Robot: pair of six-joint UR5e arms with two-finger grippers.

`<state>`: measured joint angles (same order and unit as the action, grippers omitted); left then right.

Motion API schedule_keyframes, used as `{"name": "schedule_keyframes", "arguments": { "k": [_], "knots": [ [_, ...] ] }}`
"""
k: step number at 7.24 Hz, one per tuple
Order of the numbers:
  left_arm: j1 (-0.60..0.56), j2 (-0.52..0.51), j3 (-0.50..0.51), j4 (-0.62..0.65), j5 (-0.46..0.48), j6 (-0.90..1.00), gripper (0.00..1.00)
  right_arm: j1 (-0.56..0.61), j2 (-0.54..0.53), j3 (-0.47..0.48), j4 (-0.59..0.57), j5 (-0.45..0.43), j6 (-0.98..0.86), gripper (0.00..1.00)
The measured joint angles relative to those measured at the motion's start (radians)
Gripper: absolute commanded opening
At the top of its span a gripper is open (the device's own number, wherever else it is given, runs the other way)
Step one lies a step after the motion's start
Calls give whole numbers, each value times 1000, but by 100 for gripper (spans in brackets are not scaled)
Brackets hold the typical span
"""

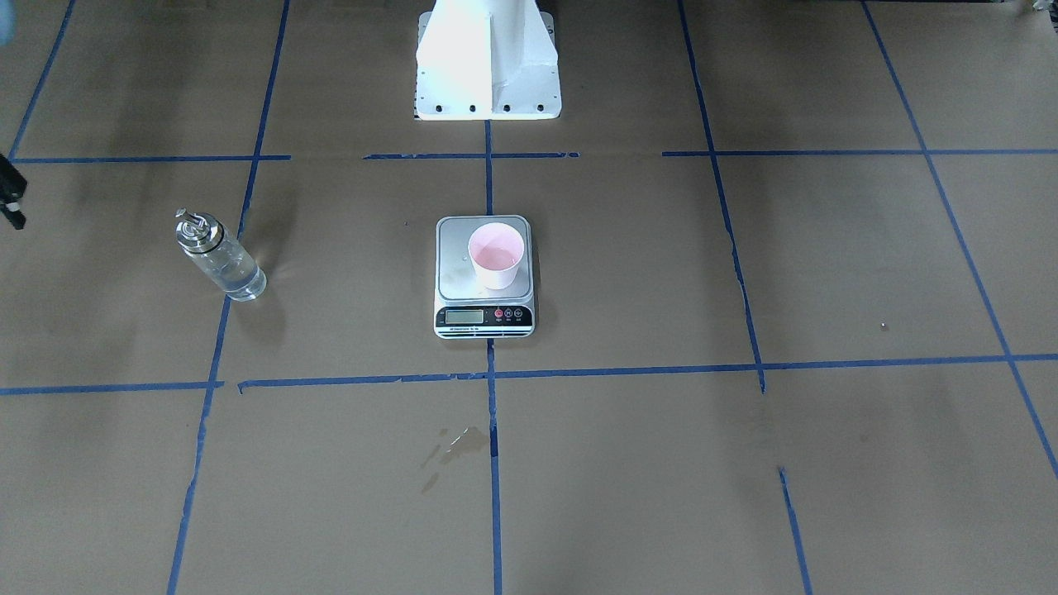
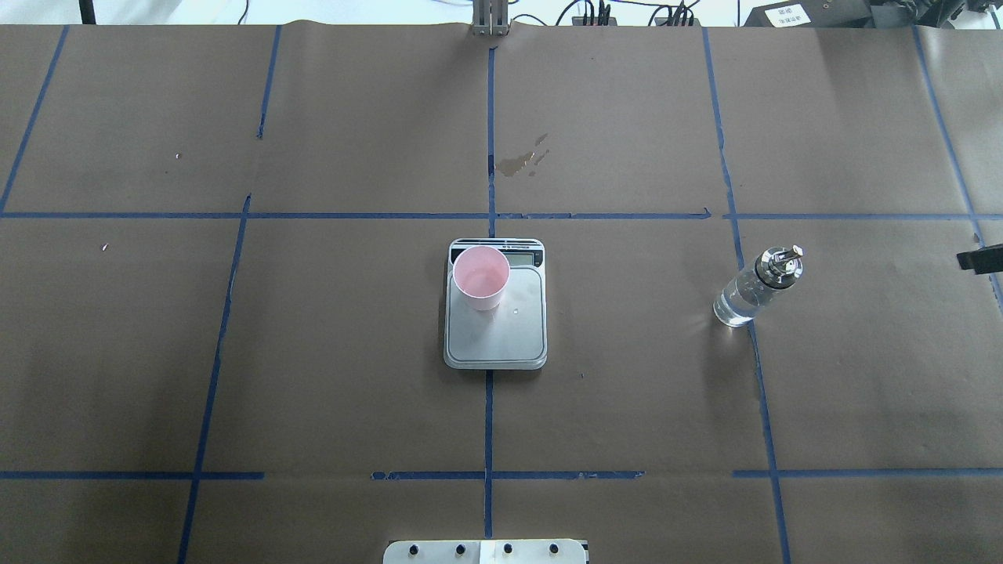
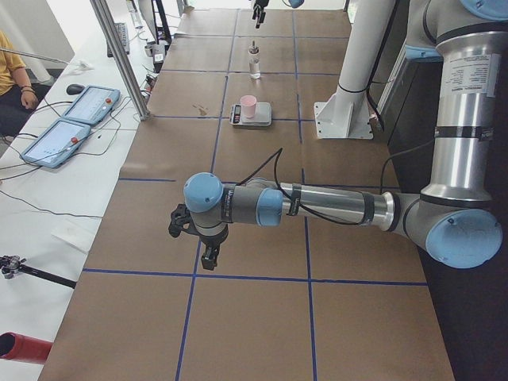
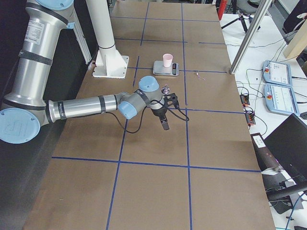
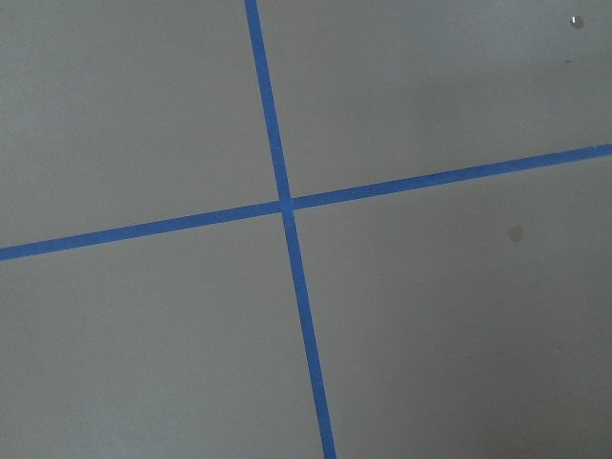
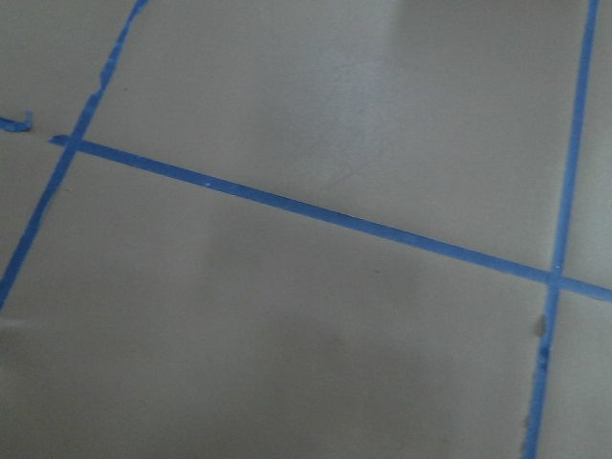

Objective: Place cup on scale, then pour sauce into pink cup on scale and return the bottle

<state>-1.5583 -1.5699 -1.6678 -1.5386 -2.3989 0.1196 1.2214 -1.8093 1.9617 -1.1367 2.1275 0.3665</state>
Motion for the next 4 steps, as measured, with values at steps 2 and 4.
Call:
{"name": "schedule_keyframes", "arguments": {
  "k": [2,4],
  "knots": [
    [-1,4,-1,1,2,0,100,166,106,-17,-381,81,-184,100],
    [-1,8,-5,1,4,0,100,229,136,-39,-652,118,-227,100]
  ]
}}
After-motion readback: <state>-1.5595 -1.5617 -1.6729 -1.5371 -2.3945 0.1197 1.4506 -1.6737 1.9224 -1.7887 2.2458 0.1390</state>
